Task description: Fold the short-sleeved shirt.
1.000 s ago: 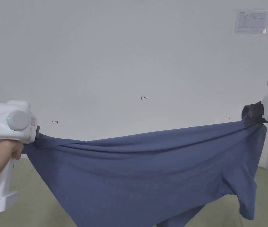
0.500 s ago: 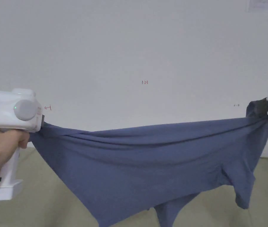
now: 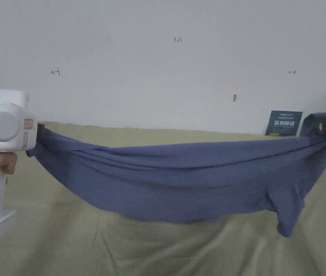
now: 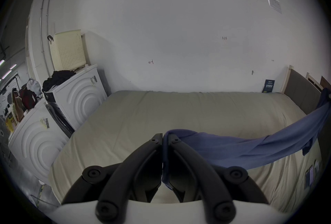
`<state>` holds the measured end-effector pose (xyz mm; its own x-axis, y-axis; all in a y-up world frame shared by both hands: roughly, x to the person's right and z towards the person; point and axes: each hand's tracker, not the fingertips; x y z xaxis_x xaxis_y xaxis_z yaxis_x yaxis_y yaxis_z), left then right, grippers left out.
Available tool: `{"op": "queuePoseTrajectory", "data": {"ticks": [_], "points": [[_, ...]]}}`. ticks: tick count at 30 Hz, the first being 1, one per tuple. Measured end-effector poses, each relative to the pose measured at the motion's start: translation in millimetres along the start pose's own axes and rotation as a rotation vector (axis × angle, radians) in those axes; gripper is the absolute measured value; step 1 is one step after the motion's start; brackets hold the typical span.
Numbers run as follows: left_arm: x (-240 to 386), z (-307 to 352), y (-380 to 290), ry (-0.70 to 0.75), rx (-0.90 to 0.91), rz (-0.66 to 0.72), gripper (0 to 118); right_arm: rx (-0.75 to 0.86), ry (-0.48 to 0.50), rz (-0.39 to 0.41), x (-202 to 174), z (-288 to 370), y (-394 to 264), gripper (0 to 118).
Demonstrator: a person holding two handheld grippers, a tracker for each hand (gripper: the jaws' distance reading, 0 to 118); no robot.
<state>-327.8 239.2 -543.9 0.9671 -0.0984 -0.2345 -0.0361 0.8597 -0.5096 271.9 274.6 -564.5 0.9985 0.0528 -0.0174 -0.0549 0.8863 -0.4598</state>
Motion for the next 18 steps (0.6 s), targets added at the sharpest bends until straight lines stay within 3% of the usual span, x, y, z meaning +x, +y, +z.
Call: {"op": "queuePoseTrajectory", "data": {"ticks": [3,7,13,18], "points": [[-9.8,27.7,-43.9,-0.017,-0.008,-0.003,5,-0.008,0.043,-0.098,6.1,22.2,-51.0,4],[-21.3,53.4,-107.8,-0.056,-0.070,0.022,5,-0.066,0.062,-0.072,6.1,50.8,-119.4,4],[-23.5,82.6,-214.2,-0.067,-0.229,0.017,5,-0.249,0.097,-0.139,13.8,79.0,-248.9,4],[-28.2,87.3,-283.6,-0.052,-0.364,0.072,5,-0.368,0.065,-0.177,14.2,95.4,-331.3,4]]}}
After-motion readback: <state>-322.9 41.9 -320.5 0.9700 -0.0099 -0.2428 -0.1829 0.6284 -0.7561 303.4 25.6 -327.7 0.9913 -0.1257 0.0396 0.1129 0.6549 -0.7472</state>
